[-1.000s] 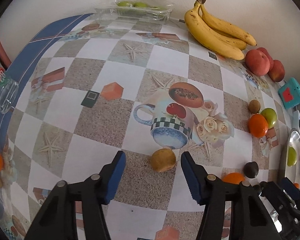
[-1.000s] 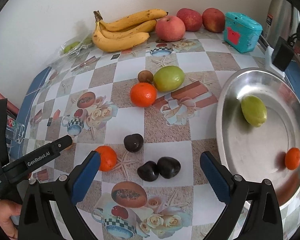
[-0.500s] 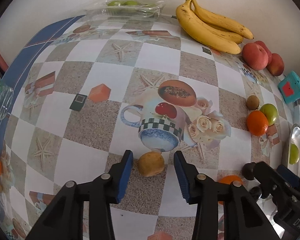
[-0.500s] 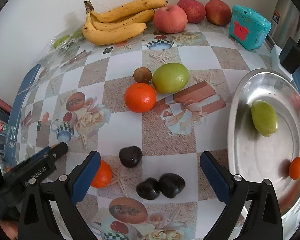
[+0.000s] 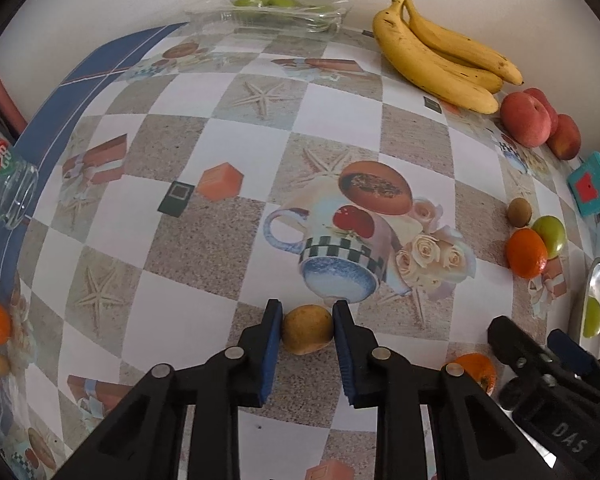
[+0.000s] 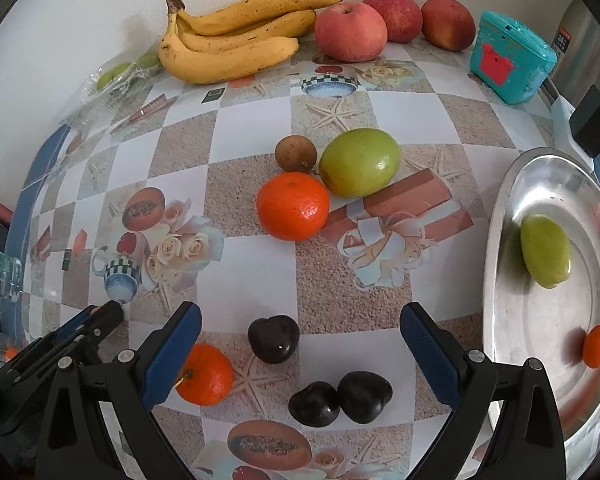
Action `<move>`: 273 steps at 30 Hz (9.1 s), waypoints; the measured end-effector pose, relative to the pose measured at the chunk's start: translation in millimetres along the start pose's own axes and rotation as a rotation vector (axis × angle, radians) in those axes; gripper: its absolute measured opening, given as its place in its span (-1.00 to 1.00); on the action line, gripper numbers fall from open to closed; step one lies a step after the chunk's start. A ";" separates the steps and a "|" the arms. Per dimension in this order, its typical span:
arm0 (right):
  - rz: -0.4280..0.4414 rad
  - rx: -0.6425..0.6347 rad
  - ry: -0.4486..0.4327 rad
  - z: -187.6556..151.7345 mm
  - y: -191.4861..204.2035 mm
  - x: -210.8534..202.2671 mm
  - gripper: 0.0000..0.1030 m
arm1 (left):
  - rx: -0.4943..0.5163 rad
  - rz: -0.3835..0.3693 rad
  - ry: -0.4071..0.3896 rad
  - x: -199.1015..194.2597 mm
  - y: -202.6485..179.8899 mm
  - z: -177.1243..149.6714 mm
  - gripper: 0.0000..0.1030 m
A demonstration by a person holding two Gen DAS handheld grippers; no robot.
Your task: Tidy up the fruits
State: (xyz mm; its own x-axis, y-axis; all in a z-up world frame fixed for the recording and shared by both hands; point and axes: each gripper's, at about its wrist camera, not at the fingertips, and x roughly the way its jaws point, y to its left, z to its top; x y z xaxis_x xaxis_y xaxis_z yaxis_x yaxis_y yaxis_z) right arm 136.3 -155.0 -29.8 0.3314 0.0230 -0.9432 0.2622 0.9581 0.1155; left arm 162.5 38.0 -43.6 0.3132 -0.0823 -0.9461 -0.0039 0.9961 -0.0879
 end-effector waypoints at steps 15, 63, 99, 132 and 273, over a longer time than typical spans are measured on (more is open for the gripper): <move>-0.075 -0.040 0.025 0.1 13.8 20.6 0.94 | -0.001 0.011 0.011 -1.8 3.5 1.3 -0.46; -0.184 -0.071 0.077 1.7 35.9 15.9 0.04 | -0.004 -0.034 0.012 -11.0 8.5 4.9 -0.46; -0.058 -0.054 0.102 1.3 33.3 2.8 -0.32 | 0.018 -0.011 -0.005 -23.5 2.8 4.9 -0.46; -0.014 0.006 0.015 11.0 15.5 -46.4 -0.61 | 0.021 0.002 -0.048 -39.5 -1.6 4.6 -0.46; -0.189 0.274 -0.047 10.1 -163.8 -100.1 -0.12 | 0.267 -0.212 -0.120 -69.4 -169.6 -18.8 -0.49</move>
State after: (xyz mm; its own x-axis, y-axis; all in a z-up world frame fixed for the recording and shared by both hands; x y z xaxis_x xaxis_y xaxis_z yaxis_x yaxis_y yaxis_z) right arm 69.3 -317.2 48.8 0.2930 -0.1672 -0.9414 0.5546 0.8317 0.0249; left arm 123.6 -125.9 31.0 0.3897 -0.2995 -0.8709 0.3167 0.9315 -0.1787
